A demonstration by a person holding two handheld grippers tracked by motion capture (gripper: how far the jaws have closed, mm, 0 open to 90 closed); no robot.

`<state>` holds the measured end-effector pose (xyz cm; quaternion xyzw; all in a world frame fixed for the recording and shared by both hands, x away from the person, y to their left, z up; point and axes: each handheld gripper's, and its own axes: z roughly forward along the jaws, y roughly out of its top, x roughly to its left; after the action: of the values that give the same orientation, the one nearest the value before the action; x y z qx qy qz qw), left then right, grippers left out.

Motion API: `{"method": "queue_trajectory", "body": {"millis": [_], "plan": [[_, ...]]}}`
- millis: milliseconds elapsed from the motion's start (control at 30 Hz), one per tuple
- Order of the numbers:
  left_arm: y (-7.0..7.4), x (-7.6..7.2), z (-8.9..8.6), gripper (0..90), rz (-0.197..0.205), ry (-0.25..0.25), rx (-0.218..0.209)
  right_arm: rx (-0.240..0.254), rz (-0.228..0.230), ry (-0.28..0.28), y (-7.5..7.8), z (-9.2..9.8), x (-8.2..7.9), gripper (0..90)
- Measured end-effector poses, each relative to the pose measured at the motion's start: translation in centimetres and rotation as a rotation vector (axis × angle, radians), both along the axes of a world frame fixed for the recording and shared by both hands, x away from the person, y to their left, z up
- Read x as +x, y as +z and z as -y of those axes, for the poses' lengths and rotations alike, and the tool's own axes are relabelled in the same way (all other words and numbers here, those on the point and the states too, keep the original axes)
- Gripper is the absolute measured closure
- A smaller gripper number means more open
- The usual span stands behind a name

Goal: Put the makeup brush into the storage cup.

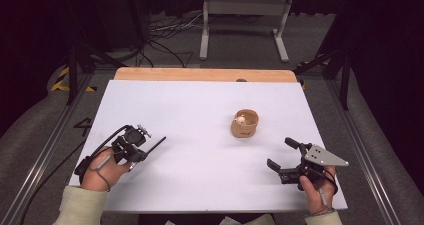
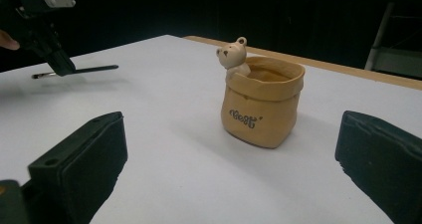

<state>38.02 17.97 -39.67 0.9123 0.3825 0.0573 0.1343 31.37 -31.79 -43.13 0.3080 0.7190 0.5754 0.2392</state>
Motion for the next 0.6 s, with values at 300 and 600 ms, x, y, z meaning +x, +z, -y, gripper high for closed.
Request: {"method": "queue_trajectory", "body": {"millis": [300, 600], "plan": [[2.6, -1.4, 2.0, 83.2, 0.051, -0.125, -0.056, -0.004, 0.002, 0.005, 0.1, 0.0, -0.4, 0.2], [4.8, -2.7, 4.5, 83.2, 0.107, -0.306, -0.170, -0.005, 0.008, 0.028, 0.3, -0.4, -0.4, 0.7]]}}
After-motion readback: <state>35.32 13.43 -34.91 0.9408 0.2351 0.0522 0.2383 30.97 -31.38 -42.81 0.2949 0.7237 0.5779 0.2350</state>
